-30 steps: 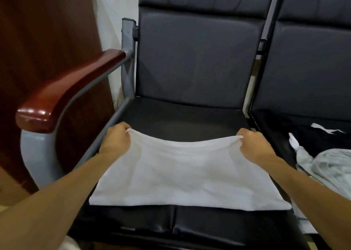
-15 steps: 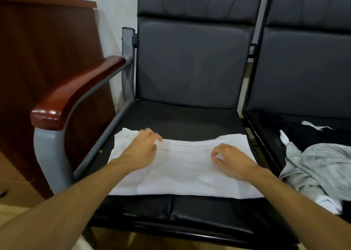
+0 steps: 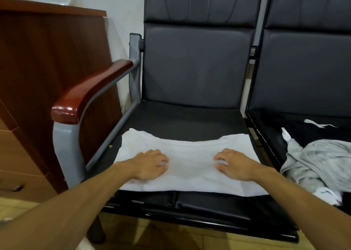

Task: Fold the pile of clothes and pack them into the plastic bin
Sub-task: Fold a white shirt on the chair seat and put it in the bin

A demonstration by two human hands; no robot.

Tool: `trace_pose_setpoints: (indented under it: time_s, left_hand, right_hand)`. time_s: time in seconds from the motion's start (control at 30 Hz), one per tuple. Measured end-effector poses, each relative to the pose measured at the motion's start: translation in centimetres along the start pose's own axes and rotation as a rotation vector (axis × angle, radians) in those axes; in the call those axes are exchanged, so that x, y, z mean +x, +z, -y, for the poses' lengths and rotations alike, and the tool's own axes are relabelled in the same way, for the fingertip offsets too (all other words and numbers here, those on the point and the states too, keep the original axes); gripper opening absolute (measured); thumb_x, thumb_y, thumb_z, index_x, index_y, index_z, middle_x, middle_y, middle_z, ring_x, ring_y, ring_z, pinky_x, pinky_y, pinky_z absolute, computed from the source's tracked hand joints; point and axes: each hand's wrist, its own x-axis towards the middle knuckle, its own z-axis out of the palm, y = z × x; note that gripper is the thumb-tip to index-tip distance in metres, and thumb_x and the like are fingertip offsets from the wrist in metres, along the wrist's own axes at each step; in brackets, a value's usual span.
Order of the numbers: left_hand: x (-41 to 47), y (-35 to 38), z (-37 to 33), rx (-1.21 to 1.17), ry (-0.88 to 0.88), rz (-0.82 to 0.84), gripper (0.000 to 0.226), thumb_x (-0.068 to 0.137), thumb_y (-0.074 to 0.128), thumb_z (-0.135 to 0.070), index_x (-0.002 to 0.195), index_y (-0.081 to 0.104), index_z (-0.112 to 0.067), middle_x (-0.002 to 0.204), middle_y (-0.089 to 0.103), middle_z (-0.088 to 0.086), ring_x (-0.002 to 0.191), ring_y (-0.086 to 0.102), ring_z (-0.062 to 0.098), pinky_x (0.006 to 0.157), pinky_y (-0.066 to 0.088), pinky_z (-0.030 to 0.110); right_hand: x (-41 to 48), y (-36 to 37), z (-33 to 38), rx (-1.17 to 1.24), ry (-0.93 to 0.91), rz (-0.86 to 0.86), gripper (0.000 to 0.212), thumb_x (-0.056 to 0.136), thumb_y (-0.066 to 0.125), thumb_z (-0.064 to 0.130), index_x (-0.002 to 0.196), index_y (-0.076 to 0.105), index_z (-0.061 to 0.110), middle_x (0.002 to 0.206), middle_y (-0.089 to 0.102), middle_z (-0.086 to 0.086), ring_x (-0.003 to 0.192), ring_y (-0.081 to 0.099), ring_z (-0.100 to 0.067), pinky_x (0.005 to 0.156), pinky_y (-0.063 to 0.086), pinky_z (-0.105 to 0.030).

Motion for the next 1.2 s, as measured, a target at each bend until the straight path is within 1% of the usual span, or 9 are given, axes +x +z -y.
trace_pose_setpoints:
  time_s: [0.13,0.37,0.57,0.67,0.8,0.93,1.07,1.13,1.2]
  left_hand:
    - [1.9,-0.5,0.4,0.075,-0.034,-0.087,0.042,0.102,0.037,-0.034,0.143,0.038,-0.026,0.145,0.032,-0.003,0.133,0.028,0.018,0.111,0.020,0.036]
    - [5.5,-0.3,1.2,0.177,-0.168,-0.146,0.057,0.103,0.031,-0.035,0.154,0.005,-0.029,0.162,-0.010,-0.004,0.148,-0.007,0.022,0.119,-0.001,0.040]
    - [5.2,-0.8,2.4,0.196,-0.362,-0.254,0.061,0.103,0.030,-0.036,0.154,-0.002,-0.026,0.161,-0.015,0.002,0.148,-0.011,0.026,0.119,-0.003,0.044]
    - [3.7,-1.0,2.3,0.189,-0.394,-0.386,0.065,0.100,0.042,-0.036,0.154,0.008,-0.020,0.162,0.000,0.005,0.149,0.003,0.027,0.119,0.007,0.043]
    - [0.7,-1.3,2.9,0.165,-0.626,-0.577,0.070,0.093,0.051,-0.049,0.145,0.026,-0.009,0.147,0.031,0.011,0.135,0.034,0.028,0.112,0.033,0.044]
    - [-2.0,-1.3,3.9,0.097,-0.716,-0.403,0.086,0.083,0.052,-0.068,0.139,0.032,-0.007,0.143,0.035,0.013,0.132,0.035,0.030,0.107,0.032,0.042]
    - [-2.8,-1.4,3.3,0.135,-0.609,-0.238,0.051,0.096,0.047,-0.047,0.130,0.049,-0.010,0.140,0.043,0.014,0.129,0.040,0.031,0.107,0.033,0.042]
    - [-3.2,-1.7,2.8,-0.035,-0.550,-0.285,0.033,0.099,0.043,-0.030,0.122,0.051,-0.008,0.128,0.052,0.014,0.110,0.050,0.028,0.096,0.042,0.036]
    - [-3.9,-2.2,2.2,-0.309,-0.542,-0.352,0.017,0.101,0.042,-0.020,0.112,0.049,-0.010,0.106,0.054,0.009,0.089,0.051,0.022,0.081,0.039,0.029]
  right_hand:
    - [2.0,0.2,0.2,-0.109,0.015,-0.031,0.047,0.102,0.034,0.043,0.145,0.037,0.025,0.145,0.036,0.001,0.135,0.031,-0.019,0.115,0.020,-0.036]
    - [4.5,0.5,-0.9,-0.106,0.148,-0.038,0.058,0.104,0.022,0.040,0.154,-0.007,0.030,0.163,-0.007,0.005,0.149,-0.008,-0.021,0.120,-0.006,-0.048]
    - [4.4,0.4,-0.4,-0.102,0.188,-0.039,0.059,0.103,0.020,0.046,0.154,-0.005,0.030,0.162,-0.007,0.006,0.149,-0.010,-0.019,0.117,-0.008,-0.053]
    - [3.8,0.6,-0.3,-0.138,0.138,0.059,0.059,0.102,0.019,0.052,0.155,0.003,0.030,0.162,-0.005,0.007,0.149,-0.009,-0.017,0.118,-0.008,-0.052]
    - [2.8,0.8,0.0,-0.145,0.112,0.116,0.059,0.101,0.021,0.053,0.154,0.006,0.032,0.163,-0.003,0.006,0.150,-0.006,-0.017,0.119,-0.006,-0.049]
    - [1.6,0.8,0.1,-0.114,0.092,0.140,0.057,0.102,0.023,0.052,0.154,0.009,0.033,0.163,0.000,0.006,0.150,-0.003,-0.017,0.120,-0.004,-0.045]
    - [0.1,0.5,0.6,-0.049,0.071,0.162,0.059,0.100,0.032,0.054,0.153,0.019,0.033,0.162,0.011,0.007,0.149,0.009,-0.016,0.121,0.007,-0.037]
    - [-0.8,0.2,0.8,0.026,0.067,0.177,0.059,0.099,0.038,0.052,0.151,0.025,0.030,0.160,0.018,0.006,0.146,0.019,-0.016,0.120,0.013,-0.032]
    - [-1.6,0.1,1.1,0.044,0.066,0.177,0.057,0.099,0.040,0.050,0.150,0.029,0.028,0.157,0.025,0.005,0.144,0.025,-0.016,0.118,0.018,-0.030]
